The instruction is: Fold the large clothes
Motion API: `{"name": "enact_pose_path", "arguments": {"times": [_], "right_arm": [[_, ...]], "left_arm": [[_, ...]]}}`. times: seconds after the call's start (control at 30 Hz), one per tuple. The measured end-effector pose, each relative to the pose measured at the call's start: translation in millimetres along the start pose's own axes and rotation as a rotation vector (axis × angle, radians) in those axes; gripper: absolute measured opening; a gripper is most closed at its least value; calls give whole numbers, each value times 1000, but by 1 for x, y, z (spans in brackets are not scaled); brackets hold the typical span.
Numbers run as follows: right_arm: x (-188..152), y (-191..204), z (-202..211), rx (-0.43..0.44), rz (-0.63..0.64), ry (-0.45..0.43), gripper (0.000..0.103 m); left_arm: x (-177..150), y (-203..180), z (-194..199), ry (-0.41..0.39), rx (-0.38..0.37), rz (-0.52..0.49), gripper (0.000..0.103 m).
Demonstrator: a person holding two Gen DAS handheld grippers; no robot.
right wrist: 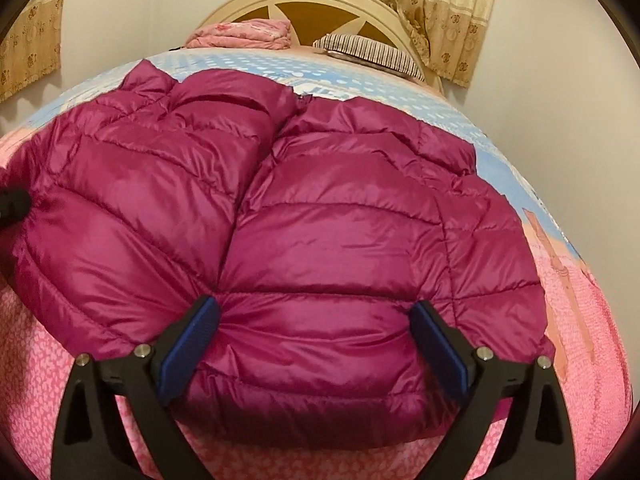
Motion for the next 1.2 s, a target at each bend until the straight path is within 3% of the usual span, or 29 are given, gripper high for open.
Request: {"name": "enact_pose_path", "arguments": {"times": [0.2, 0.37, 0.47, 0.57, 0.7, 0.87, 1.07, 1.2], "right_arm": [[1, 17, 7, 17, -13, 8, 99], [7, 61, 12, 46, 30, -10, 99], [12, 95, 20, 112, 76, -26, 99], [14, 93, 34, 199, 64, -32, 99], [18, 40, 57, 197, 26, -81, 99], [6, -74, 52, 47, -76, -58, 101], [-31, -193, 30, -94, -263, 16, 101], [-47, -225, 30, -113, -357, 31, 101]], "left_arm": [[16, 16, 26, -51, -4, 18, 5], [40, 31, 68, -138, 32, 1, 5], [55, 29, 85, -182, 70, -60, 5], [68, 17, 92, -205, 76, -115, 5], [77, -32, 98, -264, 57, -227, 5], [76, -113, 93, -288, -46, -356, 5], [18, -222, 61, -248, -133, -613, 5], [-32, -255, 20, -192, -115, -760, 5]]}}
Point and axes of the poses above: each gripper's, at about its wrist camera, not at the fingertips, and z roughly against the way its jaws point, y to its left, x to its top, the point moved 9 cm from there along -z, roughly the way its jaws point, and after that the axes turned 3 degrees about x, right-handed, at the moved point
